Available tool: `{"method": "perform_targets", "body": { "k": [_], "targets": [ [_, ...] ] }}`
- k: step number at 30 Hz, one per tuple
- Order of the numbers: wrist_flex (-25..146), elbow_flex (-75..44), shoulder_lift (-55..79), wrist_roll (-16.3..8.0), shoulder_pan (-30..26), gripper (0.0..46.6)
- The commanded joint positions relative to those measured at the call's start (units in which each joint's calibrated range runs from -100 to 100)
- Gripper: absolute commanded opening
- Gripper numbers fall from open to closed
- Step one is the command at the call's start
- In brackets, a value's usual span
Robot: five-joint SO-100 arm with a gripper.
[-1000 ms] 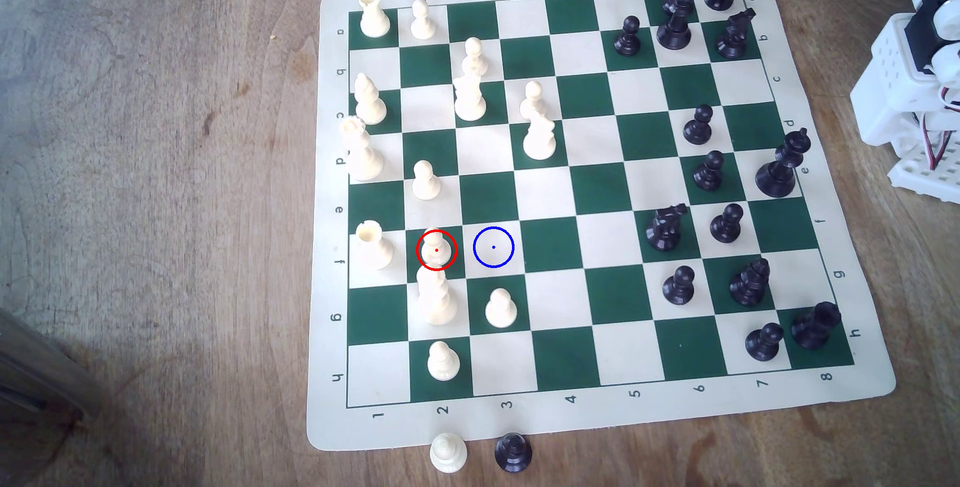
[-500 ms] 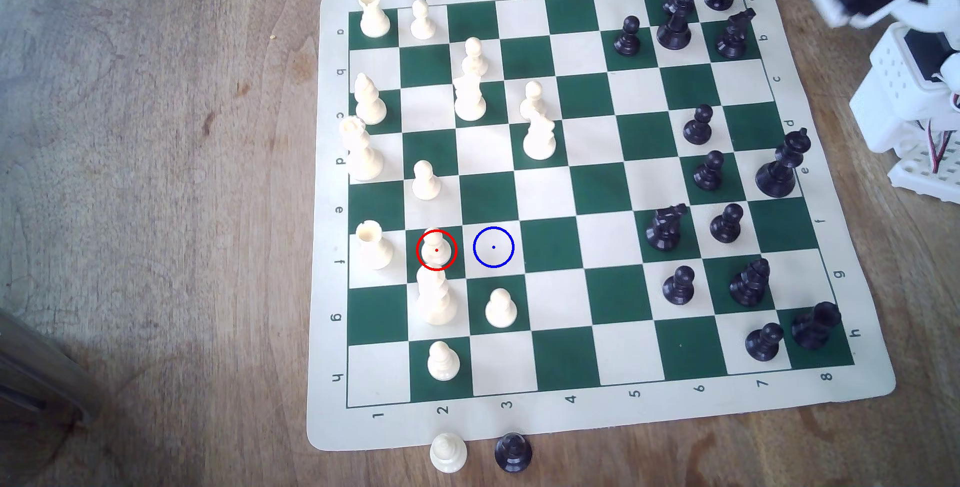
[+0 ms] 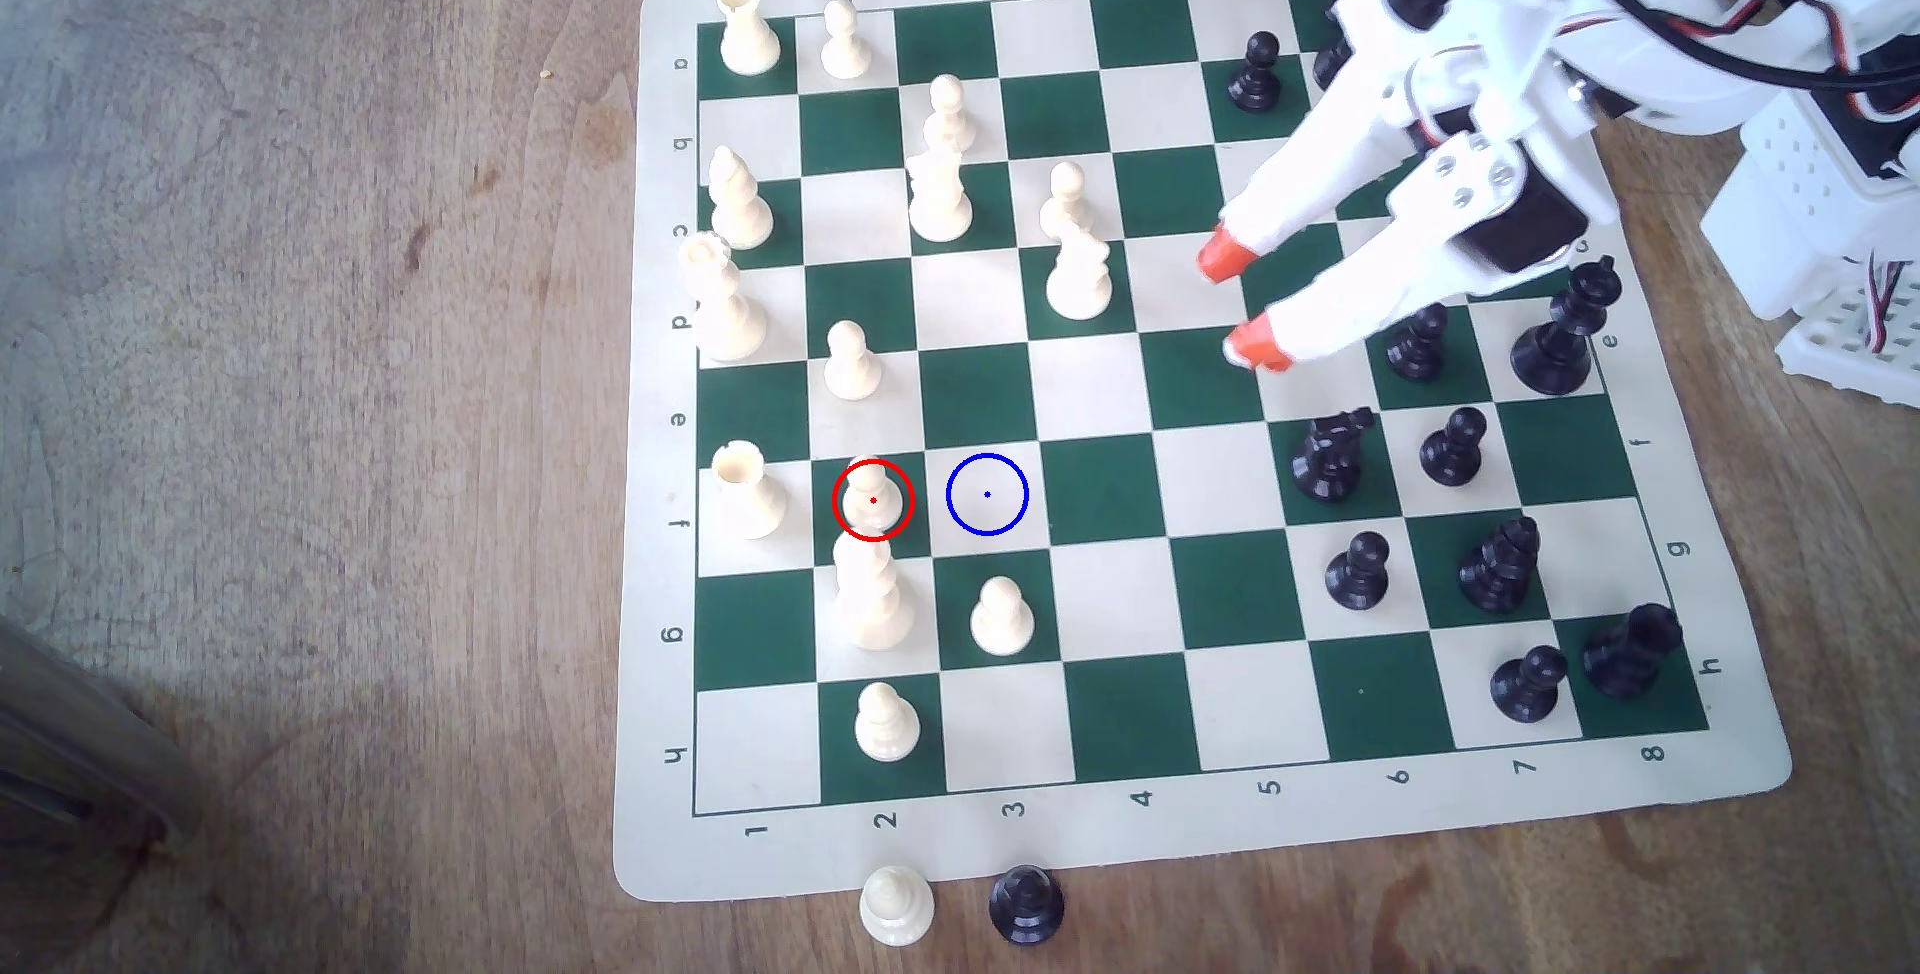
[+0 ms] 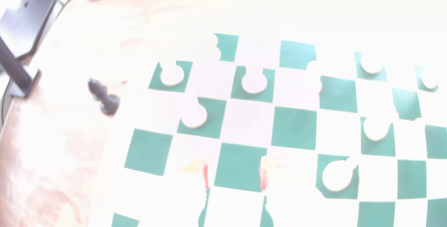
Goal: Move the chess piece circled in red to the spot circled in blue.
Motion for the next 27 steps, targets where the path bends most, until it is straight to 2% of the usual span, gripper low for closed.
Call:
{"method": "perform_targets", "body": {
  "k": [1, 3, 5, 10, 16, 20, 27],
  "targets": [
    [1.48, -20.80, 17.79, -1.42, -0.20, 15.8],
    [0.98, -28.69, 26.02, -2.10, 0.35, 13.3],
    [0.98, -35.03, 31.63, -3.22, 1.06, 8.9],
    [-5.57, -39.66, 40.28, -3.86, 1.99, 8.6],
    [-9.58, -40.83, 47.67, -4.98, 2.15, 13.1],
    [-14.74, -40.83, 50.30, -7.28, 2.07, 18.2],
    [-18.67, -41.47, 54.55, -7.23, 1.92, 17.7]
  ]
}}
